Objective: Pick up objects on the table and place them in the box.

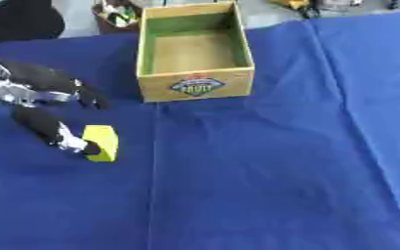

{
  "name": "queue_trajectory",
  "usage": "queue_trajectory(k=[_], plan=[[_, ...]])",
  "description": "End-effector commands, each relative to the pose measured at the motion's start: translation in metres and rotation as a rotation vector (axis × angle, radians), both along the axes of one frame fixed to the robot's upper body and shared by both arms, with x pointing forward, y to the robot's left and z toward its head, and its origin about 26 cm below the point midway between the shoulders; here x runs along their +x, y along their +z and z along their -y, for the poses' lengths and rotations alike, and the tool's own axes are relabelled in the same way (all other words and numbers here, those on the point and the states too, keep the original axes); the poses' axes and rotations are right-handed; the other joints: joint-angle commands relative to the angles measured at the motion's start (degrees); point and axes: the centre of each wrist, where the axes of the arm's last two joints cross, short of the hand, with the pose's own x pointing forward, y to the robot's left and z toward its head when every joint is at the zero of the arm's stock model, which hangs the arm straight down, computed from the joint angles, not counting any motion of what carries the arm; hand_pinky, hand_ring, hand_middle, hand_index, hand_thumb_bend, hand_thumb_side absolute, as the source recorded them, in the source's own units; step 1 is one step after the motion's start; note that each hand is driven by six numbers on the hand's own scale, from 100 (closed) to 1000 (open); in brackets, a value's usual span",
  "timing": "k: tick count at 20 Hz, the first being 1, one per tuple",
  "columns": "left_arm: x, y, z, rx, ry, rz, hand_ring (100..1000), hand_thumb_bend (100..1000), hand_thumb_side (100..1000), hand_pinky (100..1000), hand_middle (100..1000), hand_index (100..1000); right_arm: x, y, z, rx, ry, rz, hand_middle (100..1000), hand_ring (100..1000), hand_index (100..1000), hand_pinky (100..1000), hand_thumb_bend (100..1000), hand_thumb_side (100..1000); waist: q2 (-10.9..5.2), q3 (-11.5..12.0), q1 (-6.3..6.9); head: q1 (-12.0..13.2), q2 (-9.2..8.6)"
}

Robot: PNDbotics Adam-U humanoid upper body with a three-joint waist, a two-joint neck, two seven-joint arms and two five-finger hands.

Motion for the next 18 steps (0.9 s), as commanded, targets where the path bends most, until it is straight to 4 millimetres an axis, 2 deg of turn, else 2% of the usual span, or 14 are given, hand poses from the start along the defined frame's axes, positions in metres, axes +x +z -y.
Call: queue_trajectory(k=[1, 12, 18], plan=[[-0.004, 0.008, -0.002, 0.022, 0.004, 0.016, 822, 497, 854, 697, 855, 983, -0.003, 0.007, 0.001, -0.006, -0.002, 0.026, 543, 665, 813, 618, 100, 648, -1.22, 0.1, -0.16, -0.1, -0.3], [0.005, -0.006, -0.008, 0.075, 0.059, -0.01, 844, 527, 849, 721, 896, 1000, -0.002, 0.008, 0.0, -0.004, 0.003, 0.029, 541, 663, 812, 617, 100, 649, -0.5, -0.2, -0.22, 0.2, -1.03], [0.015, -0.013, -0.012, 0.137, 0.093, -0.001, 848, 520, 847, 732, 884, 999, -0.002, 0.008, -0.001, -0.003, 0.007, 0.03, 539, 663, 811, 616, 100, 649, 0.23, -0.5, -0.24, 0.5, -1.41]])
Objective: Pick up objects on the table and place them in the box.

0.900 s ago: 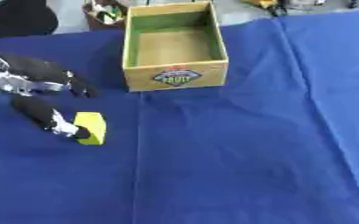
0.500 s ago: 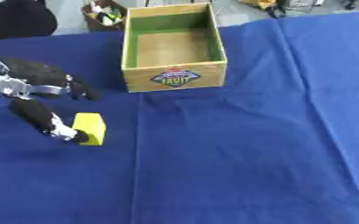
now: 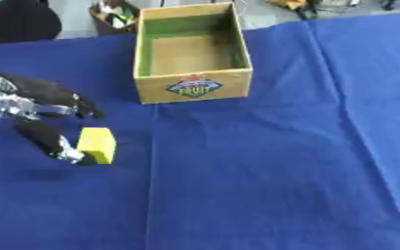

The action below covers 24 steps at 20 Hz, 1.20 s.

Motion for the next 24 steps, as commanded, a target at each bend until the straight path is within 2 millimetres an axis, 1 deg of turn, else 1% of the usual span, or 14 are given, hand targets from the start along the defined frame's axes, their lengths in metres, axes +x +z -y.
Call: queue_trajectory(k=[1, 6, 13, 17, 18, 19, 20, 21, 22, 23, 24], plan=[[0.002, 0.008, -0.004, 0.054, 0.019, 0.03, 849, 517, 848, 734, 885, 998, -0.002, 0.008, -0.001, -0.011, 0.006, 0.03, 539, 662, 811, 616, 100, 650, -0.77, -0.1, -0.2, 0.2, -0.85], [0.007, 0.006, -0.004, 0.09, 0.026, 0.047, 843, 499, 856, 729, 873, 990, -0.002, 0.008, -0.002, -0.011, 0.008, 0.03, 538, 662, 809, 616, 100, 649, -0.31, -0.3, -0.09, 0.4, -0.96], [0.014, 0.0, -0.005, 0.031, 0.018, 0.017, 812, 477, 840, 694, 814, 964, -0.002, 0.009, -0.002, -0.007, 0.007, 0.033, 537, 662, 807, 616, 100, 649, 0.06, -0.6, -0.13, 0.6, -1.33], [0.017, -0.003, -0.006, 0.027, 0.021, 0.004, 774, 452, 823, 659, 746, 922, -0.002, 0.009, -0.002, -0.004, 0.006, 0.034, 537, 663, 806, 617, 100, 648, 0.22, -0.8, -0.13, 0.8, -1.44], [0.018, -0.004, -0.006, 0.03, 0.023, 0.003, 748, 435, 810, 637, 704, 889, -0.002, 0.009, -0.002, -0.003, 0.005, 0.034, 537, 662, 806, 617, 100, 648, 0.25, -0.8, -0.14, 0.8, -1.46], [0.018, -0.005, -0.007, 0.033, 0.027, 0.001, 736, 425, 802, 627, 684, 870, -0.002, 0.009, -0.002, -0.002, 0.005, 0.035, 537, 662, 806, 617, 100, 647, 0.28, -0.8, -0.14, 0.8, -1.47], [0.019, -0.005, -0.007, 0.036, 0.03, 0.0, 692, 373, 777, 593, 619, 809, -0.002, 0.009, -0.002, 0.0, 0.004, 0.036, 536, 662, 806, 617, 100, 646, 0.31, -0.8, -0.14, 0.8, -1.49], [0.019, -0.005, -0.008, 0.039, 0.033, 0.001, 675, 340, 762, 578, 599, 788, -0.002, 0.009, -0.002, 0.002, 0.004, 0.036, 536, 662, 806, 617, 100, 646, 0.33, -0.8, -0.14, 0.8, -1.51], [0.019, -0.004, -0.008, 0.04, 0.035, 0.005, 618, 243, 723, 523, 534, 730, -0.002, 0.009, -0.002, 0.003, 0.003, 0.036, 536, 662, 806, 617, 100, 645, 0.34, -0.8, -0.14, 0.8, -1.49], [0.019, -0.003, -0.008, 0.04, 0.037, 0.01, 594, 176, 697, 492, 506, 703, -0.002, 0.009, -0.002, 0.004, 0.002, 0.036, 536, 662, 806, 617, 100, 644, 0.34, -0.8, -0.13, 0.7, -1.47], [0.019, -0.001, -0.007, 0.038, 0.039, 0.018, 556, 100, 671, 438, 465, 652, -0.002, 0.009, -0.002, 0.006, 0.001, 0.037, 536, 662, 806, 617, 100, 642, 0.33, -0.8, -0.12, 0.7, -1.45]])
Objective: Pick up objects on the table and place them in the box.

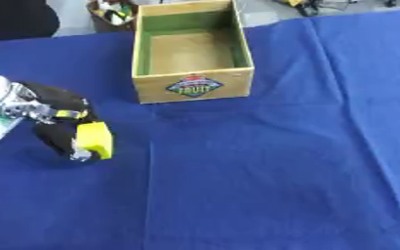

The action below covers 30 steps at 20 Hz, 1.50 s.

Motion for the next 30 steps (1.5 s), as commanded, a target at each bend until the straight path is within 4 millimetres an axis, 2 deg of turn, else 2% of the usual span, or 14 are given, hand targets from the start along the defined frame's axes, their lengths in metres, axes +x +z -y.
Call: queue_trajectory(k=[1, 4, 9, 10, 11, 14, 19, 22, 25, 30], plan=[[-0.002, 0.013, -0.003, 0.019, 0.016, 0.033, 537, 100, 653, 404, 443, 620, -0.003, 0.008, 0.0, -0.005, -0.003, 0.031, 535, 662, 806, 617, 100, 643, -0.94, 0.1, -0.15, 0.0, -0.52], [-0.004, 0.02, 0.0, 0.002, 0.025, 0.058, 493, 100, 634, 309, 411, 567, -0.003, 0.007, 0.001, -0.002, -0.005, 0.03, 535, 662, 805, 616, 100, 641, -1.04, 0.2, -0.17, -0.1, -0.55], [-0.007, 0.031, 0.004, -0.028, 0.043, 0.096, 480, 100, 651, 270, 408, 559, -0.003, 0.006, 0.001, 0.0, -0.009, 0.027, 535, 662, 805, 617, 100, 641, -1.29, 0.3, -0.16, -0.2, -0.56], [-0.008, 0.034, 0.005, -0.034, 0.045, 0.105, 477, 100, 716, 266, 410, 563, -0.003, 0.006, 0.002, 0.0, -0.01, 0.026, 535, 662, 805, 617, 100, 639, -1.36, 0.3, -0.13, -0.2, -0.51], [-0.008, 0.037, 0.006, -0.04, 0.046, 0.116, 476, 100, 688, 264, 409, 563, -0.003, 0.006, 0.002, -0.001, -0.011, 0.024, 535, 662, 805, 617, 100, 641, -1.45, 0.4, -0.09, -0.3, -0.38], [-0.011, 0.048, 0.009, -0.05, 0.044, 0.149, 468, 100, 707, 253, 409, 567, -0.003, 0.006, 0.002, -0.006, -0.016, 0.022, 535, 663, 805, 618, 100, 641, -1.69, 0.6, 0.06, -0.4, -0.06], [-0.02, 0.084, 0.021, -0.071, 0.008, 0.267, 461, 100, 695, 241, 388, 551, -0.004, 0.004, 0.004, -0.014, -0.023, 0.016, 535, 663, 805, 618, 100, 641, -2.2, 0.8, 0.38, -0.9, 0.49], [-0.03, 0.113, 0.034, -0.085, -0.035, 0.397, 397, 100, 659, 201, 339, 517, -0.004, 0.004, 0.004, -0.02, -0.019, 0.011, 535, 663, 805, 618, 100, 640, -2.61, 0.8, 0.56, -1.1, 0.79], [-0.038, 0.138, 0.047, -0.132, -0.061, 0.549, 369, 100, 651, 154, 301, 502, -0.004, 0.004, 0.003, -0.024, -0.01, 0.007, 535, 663, 805, 619, 100, 642, -2.96, 0.4, 0.62, -0.7, 0.95], [-0.026, 0.158, 0.066, -0.217, -0.061, 0.689, 360, 100, 659, 131, 281, 499, -0.004, 0.003, 0.002, -0.029, -0.002, 0.001, 535, 663, 806, 619, 100, 640, -3.04, -0.3, 0.96, 0.1, 1.02]])
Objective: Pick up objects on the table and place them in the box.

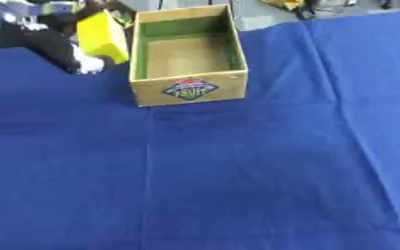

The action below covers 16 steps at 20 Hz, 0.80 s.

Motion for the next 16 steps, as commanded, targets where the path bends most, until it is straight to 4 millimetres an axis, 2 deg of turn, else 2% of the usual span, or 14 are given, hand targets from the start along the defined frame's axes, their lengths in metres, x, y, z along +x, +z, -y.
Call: queue_trajectory(k=[1, 6, 8, 16], plan=[[0.005, 0.017, 0.005, -0.05, 0.015, 0.096, 360, 100, 659, 125, 268, 498, -0.002, 0.009, 0.001, -0.028, 0.008, 0.024, 534, 663, 806, 618, 100, 638, -1.34, -0.2, 0.04, 0.6, 0.36], [0.025, 0.035, 0.022, -0.141, 0.043, 0.191, 359, 100, 649, 101, 266, 498, -0.001, 0.011, -0.001, -0.032, 0.021, 0.03, 534, 663, 806, 619, 100, 639, -0.66, -1.1, 0.52, 1.3, -0.21], [0.034, 0.036, 0.028, -0.164, 0.066, 0.211, 366, 100, 645, 112, 274, 499, -0.001, 0.012, -0.003, -0.033, 0.027, 0.034, 533, 663, 806, 619, 100, 640, -0.23, -1.6, 0.68, 1.6, -0.56], [0.078, 0.01, 0.049, -0.098, 0.106, 0.225, 397, 100, 621, 172, 315, 518, 0.001, 0.016, -0.008, -0.03, 0.056, 0.04, 532, 663, 806, 619, 100, 637, 0.72, -2.9, 0.67, 2.3, -1.72]])
